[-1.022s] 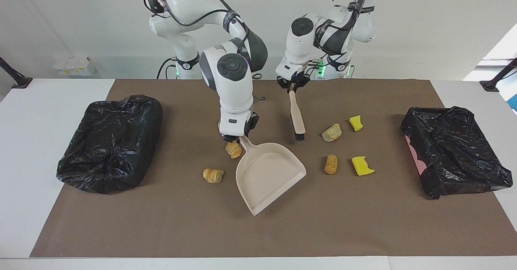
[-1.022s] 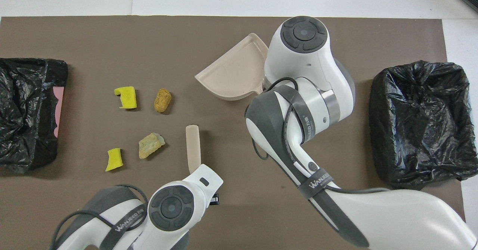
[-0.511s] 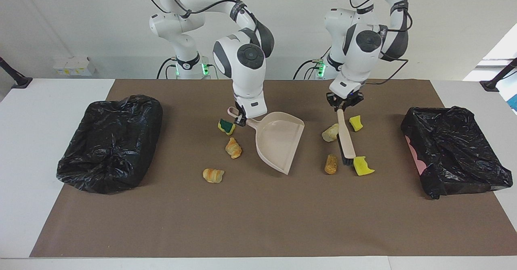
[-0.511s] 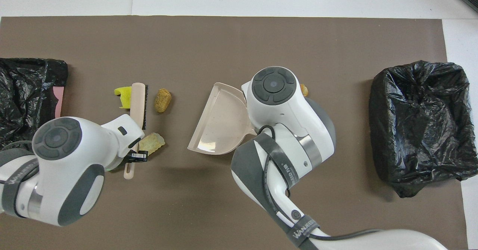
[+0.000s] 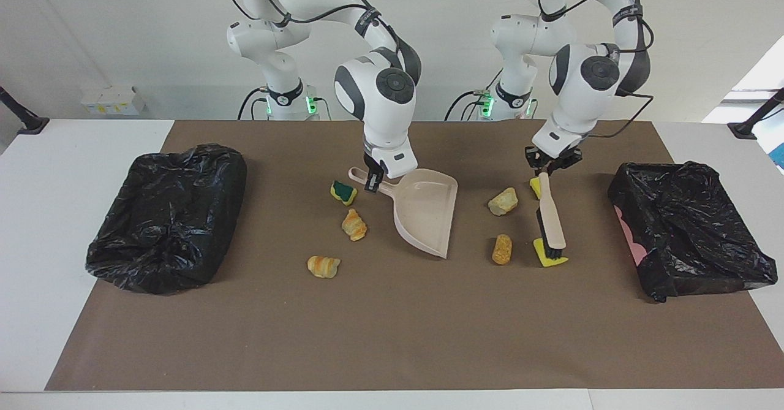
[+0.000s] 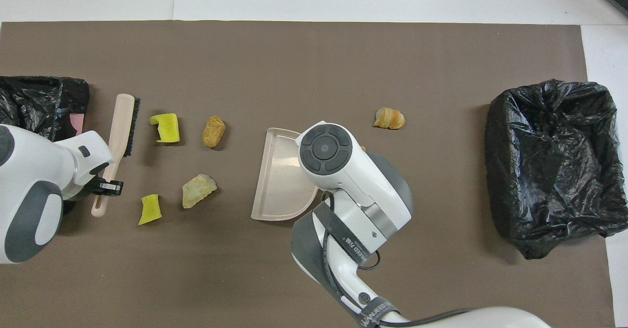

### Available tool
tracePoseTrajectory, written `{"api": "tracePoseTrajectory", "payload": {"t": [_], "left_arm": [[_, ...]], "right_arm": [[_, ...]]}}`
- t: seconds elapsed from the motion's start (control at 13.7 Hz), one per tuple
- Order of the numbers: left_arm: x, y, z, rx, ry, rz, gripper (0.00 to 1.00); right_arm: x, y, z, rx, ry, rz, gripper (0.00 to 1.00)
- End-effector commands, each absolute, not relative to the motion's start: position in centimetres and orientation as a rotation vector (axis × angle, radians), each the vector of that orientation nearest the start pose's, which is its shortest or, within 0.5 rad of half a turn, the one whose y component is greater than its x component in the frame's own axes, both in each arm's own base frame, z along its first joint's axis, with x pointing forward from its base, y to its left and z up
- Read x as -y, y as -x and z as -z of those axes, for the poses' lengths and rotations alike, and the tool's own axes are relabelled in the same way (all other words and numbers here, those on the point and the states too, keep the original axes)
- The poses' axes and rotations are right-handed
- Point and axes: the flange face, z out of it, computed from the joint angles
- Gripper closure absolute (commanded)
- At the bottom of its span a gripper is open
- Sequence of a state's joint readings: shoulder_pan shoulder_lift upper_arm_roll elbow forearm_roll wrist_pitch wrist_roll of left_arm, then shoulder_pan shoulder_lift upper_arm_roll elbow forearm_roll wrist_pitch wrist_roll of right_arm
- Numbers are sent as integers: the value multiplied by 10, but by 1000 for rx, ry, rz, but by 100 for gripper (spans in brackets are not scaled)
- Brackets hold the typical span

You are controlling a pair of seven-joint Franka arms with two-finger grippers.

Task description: Sweep and dump trash in bin

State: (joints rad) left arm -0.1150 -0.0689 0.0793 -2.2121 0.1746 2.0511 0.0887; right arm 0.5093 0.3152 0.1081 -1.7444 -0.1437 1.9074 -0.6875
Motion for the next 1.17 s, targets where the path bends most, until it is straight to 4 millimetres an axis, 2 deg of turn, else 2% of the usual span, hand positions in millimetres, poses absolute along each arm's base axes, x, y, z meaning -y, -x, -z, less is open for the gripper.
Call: {"api": "tracePoseTrajectory", "payload": {"t": [0.0,0.15,0.29,0.51,0.66,0.73,1.02,1.1], "left_arm": [[-8,-534,-382,-416,2915,-175,100],[-1,-538,-369,-471,2893,-175,100],[11,-539,-367,-594,2873,-181,100],[55,-530,-366,-716,2855,-184,100],[91,-521,-363,-783,2881,-189,100],[109,-514,-363,-822,2903,-195,100],[165,-464,-354,-938,2953,-253,100],[184,-451,-355,-970,2980,-261,100]], "right_arm": [[-348,-516,-379,2075,2482,-240,100],[-348,-516,-379,2071,2485,-244,100],[-348,-516,-379,2067,2486,-244,100],[-348,-516,-379,2060,2493,-244,100],[-350,-515,-379,2057,2495,-240,100],[-350,-515,-377,2053,2497,-242,100],[-348,-516,-376,2038,2508,-244,100],[-346,-516,-374,2027,2516,-251,100]]}}
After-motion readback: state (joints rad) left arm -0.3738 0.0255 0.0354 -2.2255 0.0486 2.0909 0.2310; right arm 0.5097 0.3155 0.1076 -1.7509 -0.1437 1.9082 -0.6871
